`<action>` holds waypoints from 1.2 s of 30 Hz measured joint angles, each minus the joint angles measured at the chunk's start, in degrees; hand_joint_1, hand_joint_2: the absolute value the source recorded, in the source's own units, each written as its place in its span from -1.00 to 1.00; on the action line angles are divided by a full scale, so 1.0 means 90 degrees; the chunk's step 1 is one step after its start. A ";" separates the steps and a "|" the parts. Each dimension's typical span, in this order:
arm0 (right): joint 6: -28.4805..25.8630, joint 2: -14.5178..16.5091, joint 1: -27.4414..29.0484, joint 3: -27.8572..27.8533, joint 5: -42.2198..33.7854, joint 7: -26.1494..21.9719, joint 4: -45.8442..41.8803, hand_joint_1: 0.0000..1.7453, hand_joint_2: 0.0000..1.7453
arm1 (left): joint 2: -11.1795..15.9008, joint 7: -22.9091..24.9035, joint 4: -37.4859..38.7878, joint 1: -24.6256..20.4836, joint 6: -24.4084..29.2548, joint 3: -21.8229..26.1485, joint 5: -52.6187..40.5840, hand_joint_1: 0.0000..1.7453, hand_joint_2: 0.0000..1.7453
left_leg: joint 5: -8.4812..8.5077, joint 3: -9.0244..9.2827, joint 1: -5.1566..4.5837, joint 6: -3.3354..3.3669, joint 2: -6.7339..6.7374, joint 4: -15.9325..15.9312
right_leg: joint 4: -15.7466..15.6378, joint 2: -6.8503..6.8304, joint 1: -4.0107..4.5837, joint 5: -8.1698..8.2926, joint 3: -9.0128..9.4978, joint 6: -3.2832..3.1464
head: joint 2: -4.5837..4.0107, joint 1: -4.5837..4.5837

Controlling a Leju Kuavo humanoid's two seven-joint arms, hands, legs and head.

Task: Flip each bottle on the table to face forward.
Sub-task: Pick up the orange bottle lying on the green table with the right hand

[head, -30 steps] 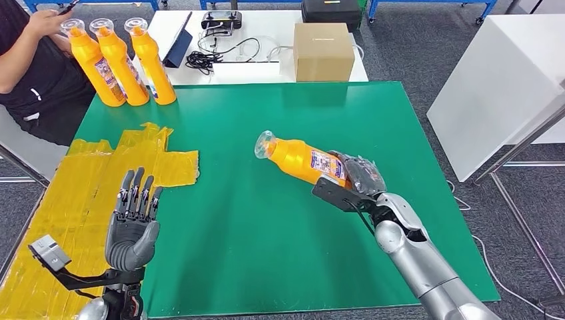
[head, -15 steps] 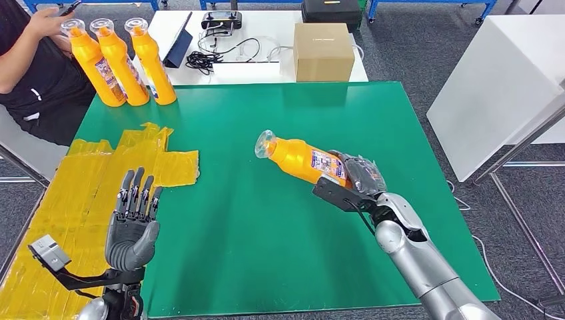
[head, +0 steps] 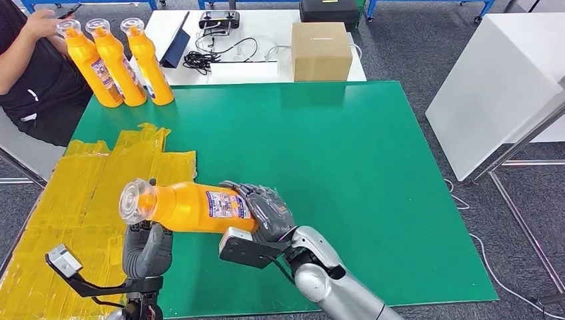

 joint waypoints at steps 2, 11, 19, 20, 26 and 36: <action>0.0015 0.0019 -0.0004 0.0127 -0.0034 -0.0004 -0.0027 1.00 1.00 | -0.0001 0.0000 -0.0001 0.0002 0.0001 -0.0015 0.0018 -1.00 1.00 | 0.0001 0.0000 -0.0005 0.0000 0.0003 0.0001 | 0.0000 0.0001 -0.0002 0.0002 0.0001 0.0001 | 0.0000 0.0000; 0.0023 0.0051 -0.0033 0.0322 -0.0055 -0.0007 -0.0047 1.00 1.00 | -0.0002 0.0000 -0.0001 0.0020 -0.0001 -0.0015 0.0026 -1.00 1.00 | 0.0002 0.0001 -0.0011 0.0002 0.0000 0.0002 | 0.0000 0.0000 -0.0006 0.0003 0.0003 0.0003 | 0.0000 -0.0001; -0.0078 0.0039 -0.0048 0.0345 -0.0150 -0.0009 -0.0047 1.00 1.00 | -0.0013 0.0000 -0.0001 0.0021 -0.0035 -0.0015 0.0030 -1.00 1.00 | 0.0001 0.0001 -0.0009 0.0001 0.0000 0.0002 | 0.0000 0.0000 -0.0005 0.0003 0.0000 0.0003 | 0.0000 -0.0001; -0.0177 0.0032 -0.0045 0.0303 -0.0165 -0.0013 -0.0047 1.00 1.00 | -0.0015 0.0001 -0.0001 0.0023 -0.0045 -0.0016 0.0030 -1.00 1.00 | 0.0001 0.0002 -0.0009 0.0002 0.0000 0.0002 | 0.0000 0.0000 -0.0005 0.0003 0.0000 0.0003 | 0.0000 -0.0001; -0.0547 -0.0071 -0.0050 -0.0262 -0.0350 0.0002 -0.0121 1.00 1.00 | -0.0016 0.0002 -0.0001 0.0052 -0.0074 -0.0048 0.0030 -1.00 1.00 | 0.0002 0.0002 -0.0012 0.0002 0.0000 0.0003 | 0.0000 0.0000 -0.0007 0.0003 0.0004 0.0003 | 0.0000 0.0001; -0.0544 -0.0109 -0.0057 -0.0551 -0.0375 0.0019 -0.0131 1.00 1.00 | -0.0018 0.0009 -0.0001 0.0058 -0.0101 -0.0086 0.0025 -1.00 1.00 | 0.0001 0.0002 -0.0011 0.0001 0.0001 0.0003 | 0.0000 0.0000 -0.0006 0.0004 0.0001 0.0004 | 0.0000 -0.0002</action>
